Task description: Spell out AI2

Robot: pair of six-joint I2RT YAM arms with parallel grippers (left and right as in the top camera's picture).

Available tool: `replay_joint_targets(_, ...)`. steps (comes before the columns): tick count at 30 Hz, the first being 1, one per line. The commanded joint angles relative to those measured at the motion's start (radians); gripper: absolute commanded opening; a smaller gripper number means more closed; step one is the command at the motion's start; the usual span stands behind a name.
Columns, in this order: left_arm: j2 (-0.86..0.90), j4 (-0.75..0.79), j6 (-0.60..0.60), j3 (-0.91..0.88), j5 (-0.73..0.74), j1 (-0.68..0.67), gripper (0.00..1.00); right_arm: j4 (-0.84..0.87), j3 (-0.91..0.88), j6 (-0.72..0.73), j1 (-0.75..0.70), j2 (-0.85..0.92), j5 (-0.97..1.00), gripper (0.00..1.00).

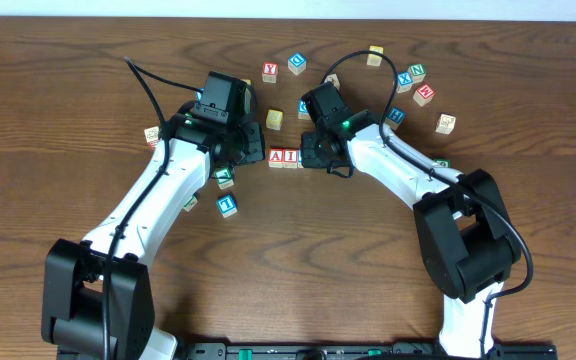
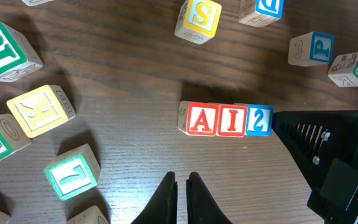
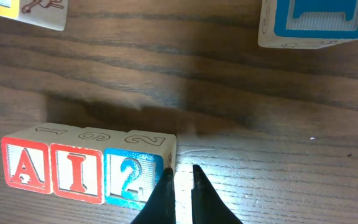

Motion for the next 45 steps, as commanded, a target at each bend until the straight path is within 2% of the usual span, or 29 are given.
replay_joint_targets(1, 0.005, -0.008, 0.010, -0.004, -0.014, 0.003, 0.08, 0.008, -0.007, 0.000, -0.005, 0.007, 0.004, 0.06)
replay_joint_targets(13, 0.005, -0.009, 0.010, -0.004, -0.014, 0.003, 0.07, 0.023, -0.007, 0.000, -0.005, 0.007, 0.005, 0.06)
replay_joint_targets(15, 0.005, -0.009, 0.010, -0.004, -0.014, 0.003, 0.08, 0.023, -0.007, 0.000, -0.005, 0.007, 0.005, 0.02)
replay_joint_targets(17, 0.005, -0.008, 0.010, -0.004, -0.014, 0.003, 0.08, 0.024, -0.007, 0.000, -0.006, 0.006, 0.018, 0.01)
replay_joint_targets(24, -0.034, -0.022, 0.033, -0.002, -0.014, 0.034, 0.08, 0.019, -0.005, -0.022, -0.048, -0.071, 0.031, 0.09)
replay_joint_targets(27, -0.096, -0.055, 0.061, 0.010, -0.014, 0.073, 0.07, 0.007, -0.005, -0.050, -0.080, -0.146, 0.032, 0.13)
replay_joint_targets(33, -0.272, -0.143, 0.127, 0.019, -0.014, 0.183, 0.08, -0.047, -0.005, -0.088, -0.146, -0.309, 0.030, 0.27)
replay_joint_targets(40, -0.423, -0.266, 0.222, 0.019, -0.014, 0.313, 0.08, -0.189, -0.005, -0.141, -0.190, -0.425, 0.031, 0.33)
replay_joint_targets(43, -0.450, -0.303, 0.269, 0.019, -0.014, 0.356, 0.08, -0.227, -0.005, -0.196, -0.190, -0.455, 0.031, 0.40)
replay_joint_targets(44, -0.454, -0.310, 0.282, 0.019, -0.014, 0.367, 0.09, -0.234, -0.005, -0.204, -0.190, -0.462, 0.032, 0.45)
replay_joint_targets(45, -0.454, -0.315, 0.288, 0.019, -0.014, 0.378, 0.15, -0.241, -0.005, -0.207, -0.190, -0.472, 0.040, 0.49)
